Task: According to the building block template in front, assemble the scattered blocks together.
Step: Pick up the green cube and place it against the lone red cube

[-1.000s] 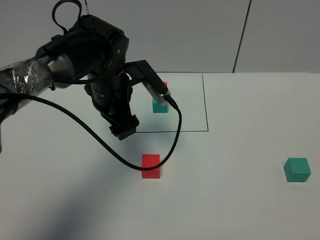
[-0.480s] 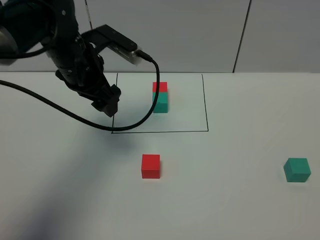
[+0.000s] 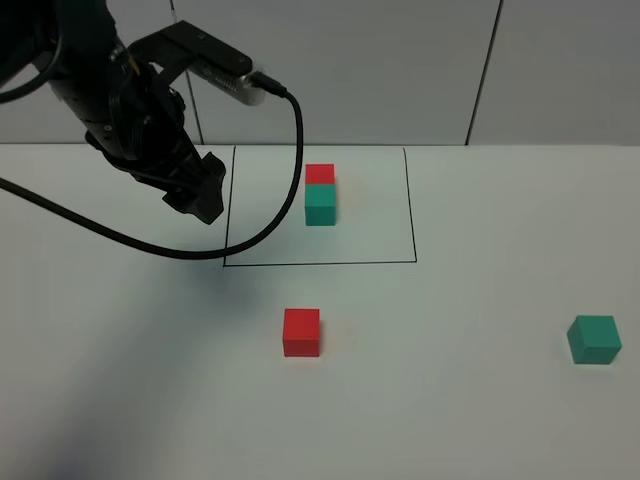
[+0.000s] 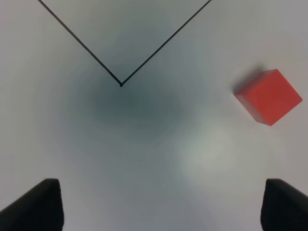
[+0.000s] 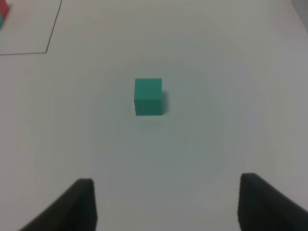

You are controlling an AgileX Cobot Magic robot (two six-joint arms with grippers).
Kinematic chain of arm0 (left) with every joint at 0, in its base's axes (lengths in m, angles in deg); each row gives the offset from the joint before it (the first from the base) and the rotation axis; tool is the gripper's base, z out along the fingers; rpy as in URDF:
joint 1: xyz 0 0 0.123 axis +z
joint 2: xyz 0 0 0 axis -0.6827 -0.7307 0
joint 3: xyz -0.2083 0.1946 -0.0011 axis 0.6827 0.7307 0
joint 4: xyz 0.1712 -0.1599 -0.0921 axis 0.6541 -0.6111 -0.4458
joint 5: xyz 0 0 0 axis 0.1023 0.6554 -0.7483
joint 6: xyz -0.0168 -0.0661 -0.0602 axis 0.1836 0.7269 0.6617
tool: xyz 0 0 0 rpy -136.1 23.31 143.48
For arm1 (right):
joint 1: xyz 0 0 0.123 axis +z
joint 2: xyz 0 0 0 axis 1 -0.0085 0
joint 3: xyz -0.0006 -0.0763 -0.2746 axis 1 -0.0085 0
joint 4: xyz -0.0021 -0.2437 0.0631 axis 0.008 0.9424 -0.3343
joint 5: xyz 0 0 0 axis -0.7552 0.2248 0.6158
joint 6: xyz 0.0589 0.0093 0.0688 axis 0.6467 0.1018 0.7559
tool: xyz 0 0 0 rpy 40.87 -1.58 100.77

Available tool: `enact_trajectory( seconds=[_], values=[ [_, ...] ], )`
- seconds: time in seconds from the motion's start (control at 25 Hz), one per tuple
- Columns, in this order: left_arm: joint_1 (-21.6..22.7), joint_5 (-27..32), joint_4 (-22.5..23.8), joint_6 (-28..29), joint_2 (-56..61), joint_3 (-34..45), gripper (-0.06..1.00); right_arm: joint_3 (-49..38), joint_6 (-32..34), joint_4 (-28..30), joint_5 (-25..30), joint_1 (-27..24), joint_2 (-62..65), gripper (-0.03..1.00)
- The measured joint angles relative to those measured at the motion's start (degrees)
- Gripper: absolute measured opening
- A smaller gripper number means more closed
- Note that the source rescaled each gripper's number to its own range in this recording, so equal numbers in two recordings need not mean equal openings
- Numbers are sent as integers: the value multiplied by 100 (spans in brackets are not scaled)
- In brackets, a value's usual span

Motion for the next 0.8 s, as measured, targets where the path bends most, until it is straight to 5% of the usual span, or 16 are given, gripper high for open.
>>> enact_trajectory(
  seconds=[0.4,0.8],
  values=[
    [320,-593,4,99,683,1226,85,0,0,0,0,0,0,59],
    [402,-652,-2,317,1476,1641,85,0,0,0,0,0,0,59]
  ],
)
